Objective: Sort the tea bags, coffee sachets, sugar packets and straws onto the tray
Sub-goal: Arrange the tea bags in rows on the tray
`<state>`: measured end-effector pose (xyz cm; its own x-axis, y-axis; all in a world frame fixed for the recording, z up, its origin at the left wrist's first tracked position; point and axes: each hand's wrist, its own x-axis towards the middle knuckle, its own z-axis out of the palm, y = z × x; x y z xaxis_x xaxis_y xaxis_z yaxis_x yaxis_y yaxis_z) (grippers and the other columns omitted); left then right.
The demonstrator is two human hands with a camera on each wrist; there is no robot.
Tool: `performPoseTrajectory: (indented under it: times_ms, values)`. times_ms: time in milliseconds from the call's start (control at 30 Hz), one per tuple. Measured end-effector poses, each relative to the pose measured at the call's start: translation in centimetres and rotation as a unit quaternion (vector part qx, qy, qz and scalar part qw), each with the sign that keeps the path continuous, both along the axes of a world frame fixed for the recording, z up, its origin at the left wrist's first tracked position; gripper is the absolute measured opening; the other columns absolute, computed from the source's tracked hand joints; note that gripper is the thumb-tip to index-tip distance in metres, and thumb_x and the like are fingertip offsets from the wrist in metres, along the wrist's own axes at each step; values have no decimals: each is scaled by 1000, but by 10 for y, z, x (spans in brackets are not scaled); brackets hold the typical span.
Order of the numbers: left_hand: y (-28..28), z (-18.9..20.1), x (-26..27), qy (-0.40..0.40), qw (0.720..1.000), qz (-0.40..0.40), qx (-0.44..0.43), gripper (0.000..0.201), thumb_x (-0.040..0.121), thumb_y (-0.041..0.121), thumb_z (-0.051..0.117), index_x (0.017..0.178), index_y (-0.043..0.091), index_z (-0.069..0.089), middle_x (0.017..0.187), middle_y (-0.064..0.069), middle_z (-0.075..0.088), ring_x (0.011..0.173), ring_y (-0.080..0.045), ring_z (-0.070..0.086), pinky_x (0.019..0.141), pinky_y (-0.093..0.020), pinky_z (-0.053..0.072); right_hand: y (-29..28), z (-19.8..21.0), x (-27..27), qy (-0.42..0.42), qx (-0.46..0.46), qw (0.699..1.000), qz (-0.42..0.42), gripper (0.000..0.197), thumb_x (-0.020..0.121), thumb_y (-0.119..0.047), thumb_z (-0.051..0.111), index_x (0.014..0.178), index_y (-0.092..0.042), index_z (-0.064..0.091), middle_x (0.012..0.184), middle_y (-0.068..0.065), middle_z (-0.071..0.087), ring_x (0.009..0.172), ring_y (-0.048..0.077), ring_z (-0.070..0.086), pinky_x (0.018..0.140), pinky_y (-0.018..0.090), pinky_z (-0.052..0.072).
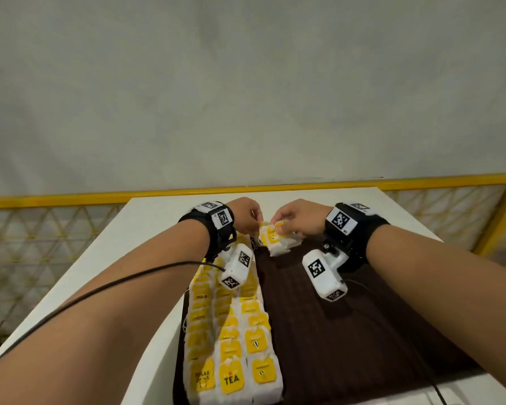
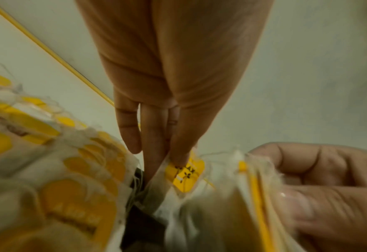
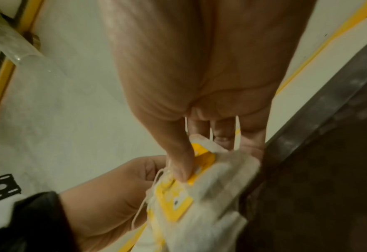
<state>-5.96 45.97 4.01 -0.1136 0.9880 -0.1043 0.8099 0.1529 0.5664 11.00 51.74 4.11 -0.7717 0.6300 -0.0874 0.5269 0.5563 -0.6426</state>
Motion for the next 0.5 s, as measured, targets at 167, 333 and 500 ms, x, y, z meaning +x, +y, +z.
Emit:
performPoseTrajectory:
  times_ms: [167,333,500]
  values:
    - [11,-6,-8,-2,1000,0,-7,14,86,9,64,77,16,57,68,1,62,48,-1,58,55,-17,50,5,-7,-7,-1,-69,998,5,12,90,-12,63,95,-23,64,86,-5,61,76,12,56,62,24,46]
    - [16,-7,-9,44,999,-13,-21,14,84,9,66,77,18,58,70,4,61,60,-7,56,61,-21,48,7,-22,-17,32,-39,998,-38,12,88,-11,64,97,-18,66,80,-1,60,72,14,55,56,23,47]
    - [16,-1,-21,28,999,28,36,5,84,12,68,84,16,65,75,7,61,66,-7,58,63,-21,45,6,-34,-13,63,11,995,-71,21,82,-12,71,103,-10,69,83,-3,59,65,3,50,46,6,39]
